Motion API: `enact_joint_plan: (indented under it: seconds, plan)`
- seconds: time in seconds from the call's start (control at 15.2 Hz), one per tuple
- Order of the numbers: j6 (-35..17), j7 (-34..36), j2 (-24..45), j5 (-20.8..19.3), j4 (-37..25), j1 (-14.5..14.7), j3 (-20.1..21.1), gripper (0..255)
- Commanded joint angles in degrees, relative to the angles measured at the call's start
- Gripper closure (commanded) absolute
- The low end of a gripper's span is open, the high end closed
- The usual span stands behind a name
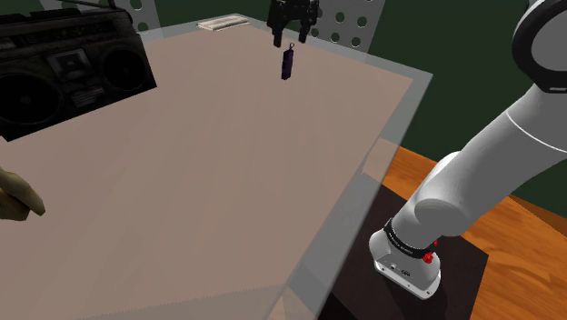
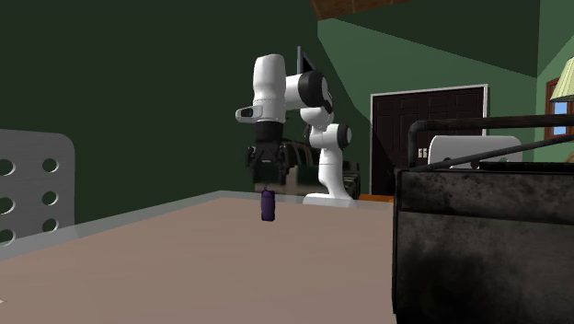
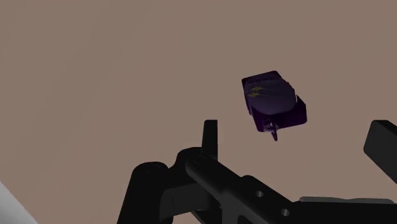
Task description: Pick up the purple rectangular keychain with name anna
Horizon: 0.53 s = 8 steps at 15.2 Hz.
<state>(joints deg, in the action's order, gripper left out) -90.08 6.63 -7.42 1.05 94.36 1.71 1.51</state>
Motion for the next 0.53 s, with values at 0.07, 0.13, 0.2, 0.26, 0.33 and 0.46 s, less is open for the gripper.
enact_joint_plan:
  seconds: [0.07, 0.13, 0.2, 0.26, 0.33, 0.46]
  plan:
    - [-2.2, -0.1, -0.4, 0.1, 2.6, 0.0, 0.0, 0]
    - [-3.0, -0.1, -0.6, 0.1, 3.6, 0.0, 0.0, 0]
    - [-3.8, -0.1, -0.8, 0.1, 4.6, 0.0, 0.0, 0]
    - [-5.1, -0.1, -1.1, 0.1, 6.1, 0.0, 0.0, 0]
    - [-5.1, -0.1, -1.1, 0.1, 6.1, 0.0, 0.0, 0]
    - [-5.1, -0.1, -1.1, 0.1, 6.2, 0.0, 0.0, 255]
